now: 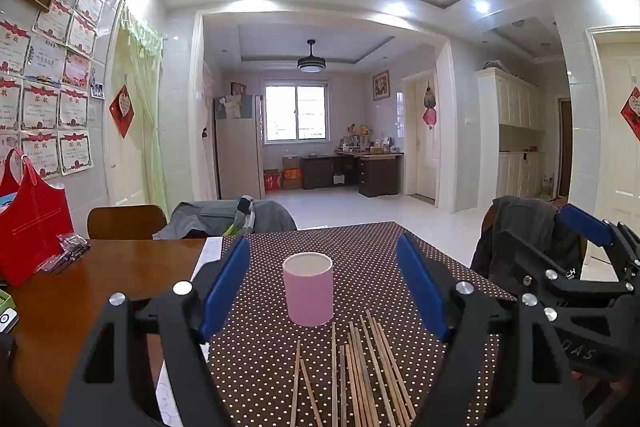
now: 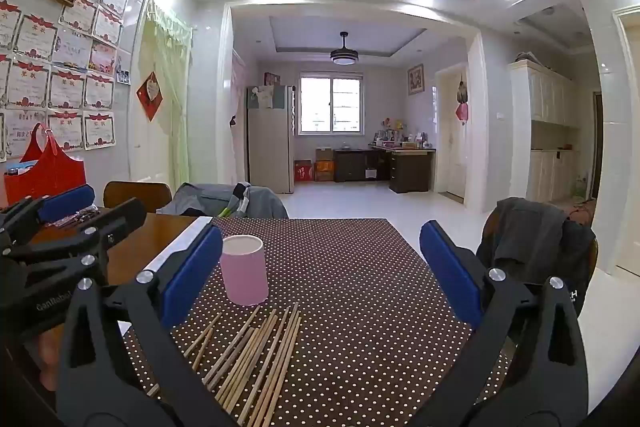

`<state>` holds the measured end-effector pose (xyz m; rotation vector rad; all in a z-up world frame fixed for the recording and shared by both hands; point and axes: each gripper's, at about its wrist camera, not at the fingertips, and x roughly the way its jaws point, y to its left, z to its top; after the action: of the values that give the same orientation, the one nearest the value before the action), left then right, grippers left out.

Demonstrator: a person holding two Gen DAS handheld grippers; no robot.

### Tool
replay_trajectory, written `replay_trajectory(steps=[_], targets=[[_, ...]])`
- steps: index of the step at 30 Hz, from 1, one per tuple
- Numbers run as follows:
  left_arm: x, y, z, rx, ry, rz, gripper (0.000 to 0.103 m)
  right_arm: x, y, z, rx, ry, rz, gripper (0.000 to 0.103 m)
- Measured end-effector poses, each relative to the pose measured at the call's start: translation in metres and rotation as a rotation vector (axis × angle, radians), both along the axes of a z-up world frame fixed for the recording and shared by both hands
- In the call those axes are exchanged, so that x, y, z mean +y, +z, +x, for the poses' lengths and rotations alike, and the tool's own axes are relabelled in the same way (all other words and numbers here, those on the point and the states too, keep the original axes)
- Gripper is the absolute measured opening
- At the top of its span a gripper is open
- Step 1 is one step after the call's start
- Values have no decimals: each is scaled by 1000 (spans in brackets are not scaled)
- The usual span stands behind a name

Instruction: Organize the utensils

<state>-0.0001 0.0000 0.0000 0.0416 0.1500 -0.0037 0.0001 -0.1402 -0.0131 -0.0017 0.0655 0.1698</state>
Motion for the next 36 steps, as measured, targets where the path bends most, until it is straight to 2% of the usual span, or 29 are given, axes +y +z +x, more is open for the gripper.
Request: replay_trajectory(steps=[19, 32, 36], targets=[[0, 0, 0, 5, 0, -1, 74, -4, -11, 4, 17, 0, 8, 97], [0, 0, 0, 9, -1, -2, 74, -4, -6, 5, 43, -5, 15, 97], [-7, -14, 8, 13, -2, -2, 74, -6, -5, 6, 49, -7, 15, 97]])
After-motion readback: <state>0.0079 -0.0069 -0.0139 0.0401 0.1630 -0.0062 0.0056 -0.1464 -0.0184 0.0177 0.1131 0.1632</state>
